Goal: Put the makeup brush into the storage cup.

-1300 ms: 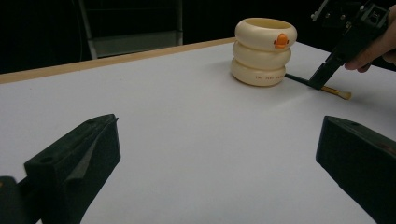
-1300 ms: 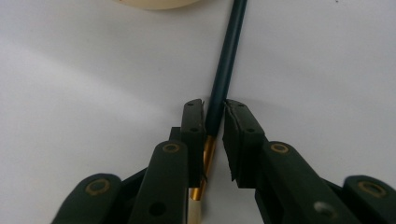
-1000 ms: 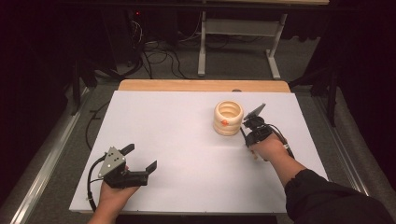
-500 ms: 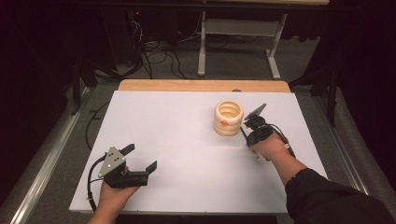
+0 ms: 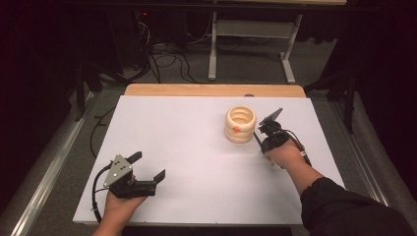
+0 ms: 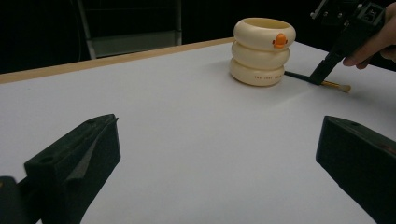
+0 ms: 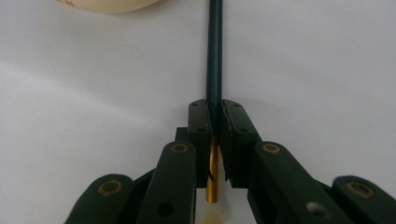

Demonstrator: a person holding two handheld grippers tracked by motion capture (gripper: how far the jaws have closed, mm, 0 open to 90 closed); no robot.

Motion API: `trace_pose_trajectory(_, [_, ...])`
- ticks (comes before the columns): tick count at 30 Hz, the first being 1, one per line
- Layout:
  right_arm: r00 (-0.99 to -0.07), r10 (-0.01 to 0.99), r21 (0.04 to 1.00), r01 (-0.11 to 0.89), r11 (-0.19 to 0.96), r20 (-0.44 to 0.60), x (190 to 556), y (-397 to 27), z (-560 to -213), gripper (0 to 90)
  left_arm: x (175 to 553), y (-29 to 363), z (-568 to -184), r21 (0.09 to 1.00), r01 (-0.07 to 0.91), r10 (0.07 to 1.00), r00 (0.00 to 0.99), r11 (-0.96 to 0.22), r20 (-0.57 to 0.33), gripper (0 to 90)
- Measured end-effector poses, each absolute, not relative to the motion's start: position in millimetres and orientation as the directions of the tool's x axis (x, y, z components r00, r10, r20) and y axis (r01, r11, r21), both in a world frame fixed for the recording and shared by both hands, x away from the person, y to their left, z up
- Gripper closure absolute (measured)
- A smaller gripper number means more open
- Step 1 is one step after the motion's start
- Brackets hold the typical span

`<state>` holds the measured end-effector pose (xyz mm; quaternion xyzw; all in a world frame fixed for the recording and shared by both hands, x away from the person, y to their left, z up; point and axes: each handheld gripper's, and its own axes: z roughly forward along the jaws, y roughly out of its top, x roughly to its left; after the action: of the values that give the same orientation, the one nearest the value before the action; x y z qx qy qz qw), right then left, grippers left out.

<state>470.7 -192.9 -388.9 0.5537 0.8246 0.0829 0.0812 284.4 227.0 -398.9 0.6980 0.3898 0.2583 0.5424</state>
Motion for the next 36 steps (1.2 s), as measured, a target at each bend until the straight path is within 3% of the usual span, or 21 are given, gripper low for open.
trace_pose_trajectory(18, [-0.379, 0.924, 0.223, 0.898, 0.379, -0.042, 464, -204, -383, 85.3, 285, 227, -399, 0.959, 0.261, 0.824, 0.564, -0.114, -0.056, 0.6])
trace_pose_trajectory(36, [-0.422, 0.905, 0.223, 0.879, 0.421, -0.046, 427, -218, -374, 85.4, 284, 225, -400, 0.957, 0.267, 0.824, 0.564, -0.113, -0.060, 0.6])
